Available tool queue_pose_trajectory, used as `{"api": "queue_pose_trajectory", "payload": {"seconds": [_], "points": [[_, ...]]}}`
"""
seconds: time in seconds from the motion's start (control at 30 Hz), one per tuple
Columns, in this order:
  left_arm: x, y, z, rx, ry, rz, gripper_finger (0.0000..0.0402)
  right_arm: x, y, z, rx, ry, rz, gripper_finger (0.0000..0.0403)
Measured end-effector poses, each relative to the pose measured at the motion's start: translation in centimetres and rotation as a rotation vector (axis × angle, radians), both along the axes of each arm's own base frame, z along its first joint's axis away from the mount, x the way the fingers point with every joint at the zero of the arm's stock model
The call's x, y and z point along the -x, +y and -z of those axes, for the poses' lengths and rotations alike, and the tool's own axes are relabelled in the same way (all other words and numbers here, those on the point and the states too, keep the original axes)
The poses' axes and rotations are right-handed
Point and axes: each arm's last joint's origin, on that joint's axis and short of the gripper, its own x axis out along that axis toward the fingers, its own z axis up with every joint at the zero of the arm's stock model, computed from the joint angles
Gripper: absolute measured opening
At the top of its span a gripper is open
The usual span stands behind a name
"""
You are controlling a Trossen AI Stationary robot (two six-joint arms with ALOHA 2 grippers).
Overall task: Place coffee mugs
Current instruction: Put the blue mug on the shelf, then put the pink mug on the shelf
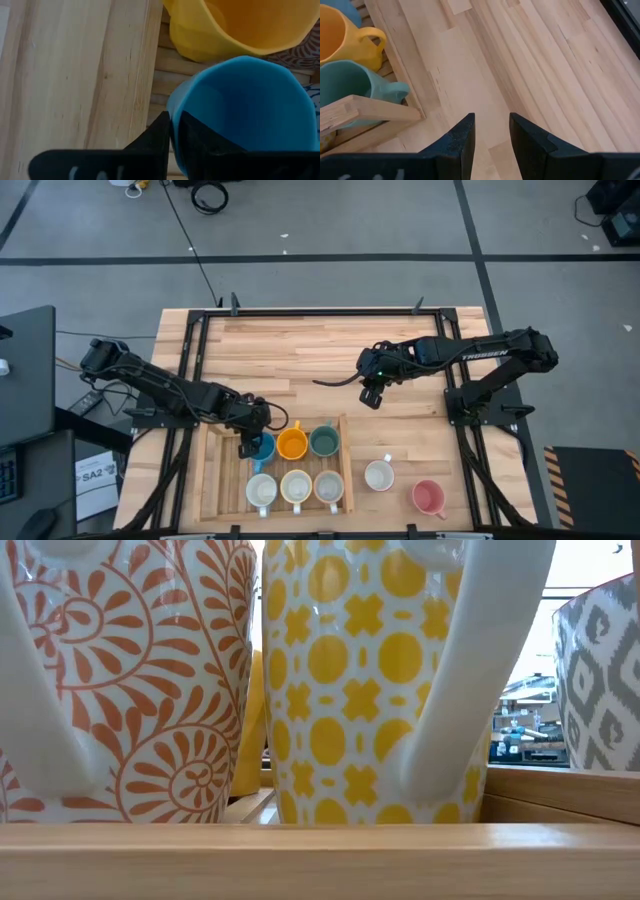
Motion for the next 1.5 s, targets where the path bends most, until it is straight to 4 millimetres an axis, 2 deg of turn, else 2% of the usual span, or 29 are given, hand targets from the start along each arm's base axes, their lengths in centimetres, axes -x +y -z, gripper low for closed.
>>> {"api": "queue_pose_trajectory", "payload": {"seconds": [0.47, 1.03, 1.3, 1.5], "points": [[-0.1, 0.0, -0.1, 0.002, -0.013, -0.001, 0.0054, 0.0, 0.0, 0.0, 0.000, 0.000, 0.000, 0.0126], [-0.3, 0.0, -0.1, -0.003, -0.031, 0.010, 0.0177, 0.0, 0.0, 0.0, 0.000, 0.000, 0.000, 0.0126], [-0.2, 0.0, -0.3, 0.006, -0.030, 0.025, 0.0180, 0.0, 0.0, 0.0, 0.000, 0.000, 0.000, 0.0126], [0.1, 0.1, -1.5, 0.023, -0.072, 0.027, 0.0180, 0.0, 0.1, 0.0, -0.028, 0.002, -0.016, 0.0126]]}}
